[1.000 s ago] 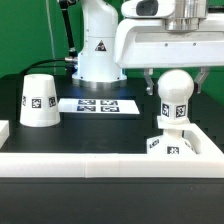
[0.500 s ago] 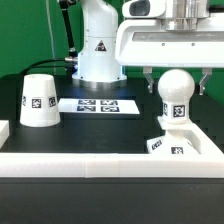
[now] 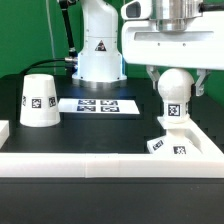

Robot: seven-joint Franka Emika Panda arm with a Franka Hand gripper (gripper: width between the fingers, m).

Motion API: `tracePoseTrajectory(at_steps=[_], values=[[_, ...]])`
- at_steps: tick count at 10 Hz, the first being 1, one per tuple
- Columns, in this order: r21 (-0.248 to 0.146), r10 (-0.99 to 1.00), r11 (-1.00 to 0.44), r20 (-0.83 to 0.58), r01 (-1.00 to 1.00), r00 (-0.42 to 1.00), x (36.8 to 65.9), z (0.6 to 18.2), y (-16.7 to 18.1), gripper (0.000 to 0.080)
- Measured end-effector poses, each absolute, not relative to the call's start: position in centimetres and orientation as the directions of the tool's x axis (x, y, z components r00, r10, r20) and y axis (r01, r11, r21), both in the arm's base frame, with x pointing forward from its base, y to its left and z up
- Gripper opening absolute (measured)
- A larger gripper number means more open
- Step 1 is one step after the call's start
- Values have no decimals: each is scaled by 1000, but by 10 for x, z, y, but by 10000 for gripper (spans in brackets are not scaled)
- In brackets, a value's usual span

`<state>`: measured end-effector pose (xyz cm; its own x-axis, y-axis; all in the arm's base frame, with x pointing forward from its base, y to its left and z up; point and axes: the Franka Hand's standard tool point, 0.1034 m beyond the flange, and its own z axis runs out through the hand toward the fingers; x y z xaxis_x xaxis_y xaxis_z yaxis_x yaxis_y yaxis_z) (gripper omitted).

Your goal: Assemble lamp

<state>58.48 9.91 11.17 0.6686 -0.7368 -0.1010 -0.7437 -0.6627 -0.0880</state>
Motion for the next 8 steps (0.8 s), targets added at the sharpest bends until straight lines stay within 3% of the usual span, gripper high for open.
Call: tracePoseTrajectory(at_steps=[8], values=[[-28, -965, -191, -178, -981, 193, 582, 112, 115, 577]])
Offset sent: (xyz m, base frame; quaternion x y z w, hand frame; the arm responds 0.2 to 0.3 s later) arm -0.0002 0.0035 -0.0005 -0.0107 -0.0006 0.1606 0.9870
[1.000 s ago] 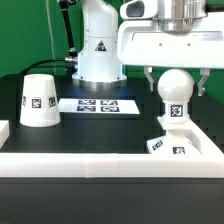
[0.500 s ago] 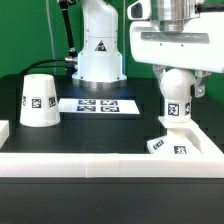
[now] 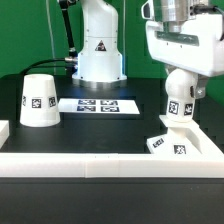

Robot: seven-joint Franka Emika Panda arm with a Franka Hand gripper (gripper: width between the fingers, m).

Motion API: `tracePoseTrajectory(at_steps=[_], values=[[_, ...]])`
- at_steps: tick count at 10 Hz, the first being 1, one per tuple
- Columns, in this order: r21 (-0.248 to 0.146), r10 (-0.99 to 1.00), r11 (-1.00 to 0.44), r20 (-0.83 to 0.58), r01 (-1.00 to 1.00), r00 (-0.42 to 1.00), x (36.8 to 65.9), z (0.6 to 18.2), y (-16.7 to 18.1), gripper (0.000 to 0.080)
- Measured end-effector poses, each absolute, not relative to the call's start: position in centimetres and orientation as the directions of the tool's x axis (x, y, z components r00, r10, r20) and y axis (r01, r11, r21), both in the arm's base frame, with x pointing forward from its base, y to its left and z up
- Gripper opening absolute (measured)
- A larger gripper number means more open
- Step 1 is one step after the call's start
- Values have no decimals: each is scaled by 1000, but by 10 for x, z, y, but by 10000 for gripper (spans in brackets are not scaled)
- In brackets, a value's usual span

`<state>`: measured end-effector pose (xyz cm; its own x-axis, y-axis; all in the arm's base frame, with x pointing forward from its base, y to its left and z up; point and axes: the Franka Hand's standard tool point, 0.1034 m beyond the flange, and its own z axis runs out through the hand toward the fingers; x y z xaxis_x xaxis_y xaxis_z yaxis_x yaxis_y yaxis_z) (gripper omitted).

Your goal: Assemble lamp

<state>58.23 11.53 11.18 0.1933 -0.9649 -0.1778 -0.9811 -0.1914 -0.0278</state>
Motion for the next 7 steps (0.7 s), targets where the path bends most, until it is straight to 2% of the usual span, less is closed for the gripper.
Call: tracePoseTrajectory(at_steps=[4, 7], values=[[10, -950, 191, -249, -982, -187, 587, 111, 115, 577], [27, -919, 306, -253, -952, -303, 589, 113, 117, 577]])
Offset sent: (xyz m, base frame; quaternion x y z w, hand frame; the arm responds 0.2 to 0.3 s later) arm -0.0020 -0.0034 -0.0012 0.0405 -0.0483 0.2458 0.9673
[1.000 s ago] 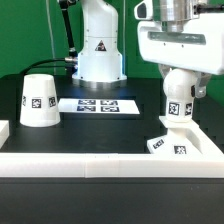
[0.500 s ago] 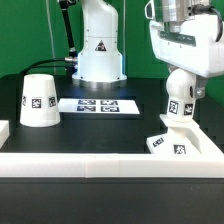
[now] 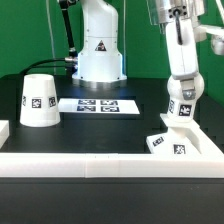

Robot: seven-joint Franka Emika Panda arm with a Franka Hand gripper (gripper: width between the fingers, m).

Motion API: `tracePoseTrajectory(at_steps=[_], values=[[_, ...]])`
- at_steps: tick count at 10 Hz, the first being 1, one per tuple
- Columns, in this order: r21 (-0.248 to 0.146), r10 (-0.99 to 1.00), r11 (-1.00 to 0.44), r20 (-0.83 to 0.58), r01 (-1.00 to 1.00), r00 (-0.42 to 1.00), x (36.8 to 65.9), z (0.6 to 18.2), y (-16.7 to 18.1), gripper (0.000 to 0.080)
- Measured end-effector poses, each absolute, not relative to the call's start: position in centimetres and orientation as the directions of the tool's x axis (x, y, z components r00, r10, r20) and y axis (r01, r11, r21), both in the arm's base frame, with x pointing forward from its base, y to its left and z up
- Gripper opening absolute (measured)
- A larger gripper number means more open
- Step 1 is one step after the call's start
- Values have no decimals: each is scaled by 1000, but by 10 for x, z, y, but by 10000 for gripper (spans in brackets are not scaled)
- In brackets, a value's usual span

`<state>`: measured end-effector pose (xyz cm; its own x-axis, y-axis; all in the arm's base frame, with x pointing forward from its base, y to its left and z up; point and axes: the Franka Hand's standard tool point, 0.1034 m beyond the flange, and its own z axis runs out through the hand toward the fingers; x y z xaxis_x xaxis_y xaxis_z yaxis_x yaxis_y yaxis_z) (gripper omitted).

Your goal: Assemble lamp

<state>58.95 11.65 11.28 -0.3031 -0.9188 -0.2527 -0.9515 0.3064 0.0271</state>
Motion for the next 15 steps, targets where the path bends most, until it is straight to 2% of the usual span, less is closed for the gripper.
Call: tracePoseTrajectory(at_steps=[3, 5, 8, 9, 10, 12, 15], values=[[57, -877, 410, -250, -910, -411, 591, 115, 118, 577], [69, -855, 445, -263, -893, -447, 591, 115, 123, 676], [62, -870, 416, -265, -907, -417, 590, 115, 125, 696], [63, -900, 344, -264, -937, -347, 586, 116, 129, 698], [70, -922, 271, -267, -960, -280, 580, 118, 136, 698], [113, -944, 161, -273, -981, -186, 565, 119, 151, 698], [107, -943, 167, -274, -980, -190, 567, 118, 150, 698]])
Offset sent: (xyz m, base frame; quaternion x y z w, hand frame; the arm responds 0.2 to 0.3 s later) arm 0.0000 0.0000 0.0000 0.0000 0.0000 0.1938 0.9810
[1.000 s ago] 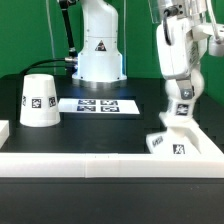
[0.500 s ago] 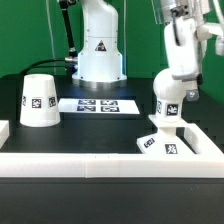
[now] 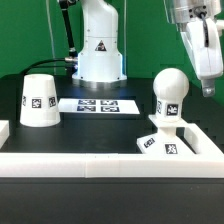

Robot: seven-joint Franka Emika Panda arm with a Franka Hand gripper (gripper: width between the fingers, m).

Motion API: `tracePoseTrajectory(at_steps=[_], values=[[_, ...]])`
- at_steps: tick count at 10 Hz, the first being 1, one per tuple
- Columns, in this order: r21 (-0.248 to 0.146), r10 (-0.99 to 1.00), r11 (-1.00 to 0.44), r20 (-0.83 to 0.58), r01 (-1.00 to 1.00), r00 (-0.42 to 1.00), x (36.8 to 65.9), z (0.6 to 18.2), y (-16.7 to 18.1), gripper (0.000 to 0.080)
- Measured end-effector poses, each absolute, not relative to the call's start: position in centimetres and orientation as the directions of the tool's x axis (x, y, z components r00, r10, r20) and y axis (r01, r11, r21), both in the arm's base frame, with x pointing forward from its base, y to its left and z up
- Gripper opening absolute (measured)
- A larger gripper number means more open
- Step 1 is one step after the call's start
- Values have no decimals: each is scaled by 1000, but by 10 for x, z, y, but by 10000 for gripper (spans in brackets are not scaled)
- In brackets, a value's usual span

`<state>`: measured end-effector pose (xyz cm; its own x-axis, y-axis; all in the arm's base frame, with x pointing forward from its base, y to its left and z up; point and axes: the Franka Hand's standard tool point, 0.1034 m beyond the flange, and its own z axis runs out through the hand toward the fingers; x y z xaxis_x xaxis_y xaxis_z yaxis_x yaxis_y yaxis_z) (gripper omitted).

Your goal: Assemble lamp

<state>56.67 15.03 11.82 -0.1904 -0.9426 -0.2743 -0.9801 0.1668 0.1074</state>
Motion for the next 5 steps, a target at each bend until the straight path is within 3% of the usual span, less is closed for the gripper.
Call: tracePoseTrajectory(at_steps=[2, 3, 5], values=[[104, -945, 152, -275, -983, -175, 566, 118, 150, 698], [109, -956, -64, -291, -992, 30, 556, 119, 150, 698], [55, -903, -326, -312, -944, 294, 546, 125, 138, 698]])
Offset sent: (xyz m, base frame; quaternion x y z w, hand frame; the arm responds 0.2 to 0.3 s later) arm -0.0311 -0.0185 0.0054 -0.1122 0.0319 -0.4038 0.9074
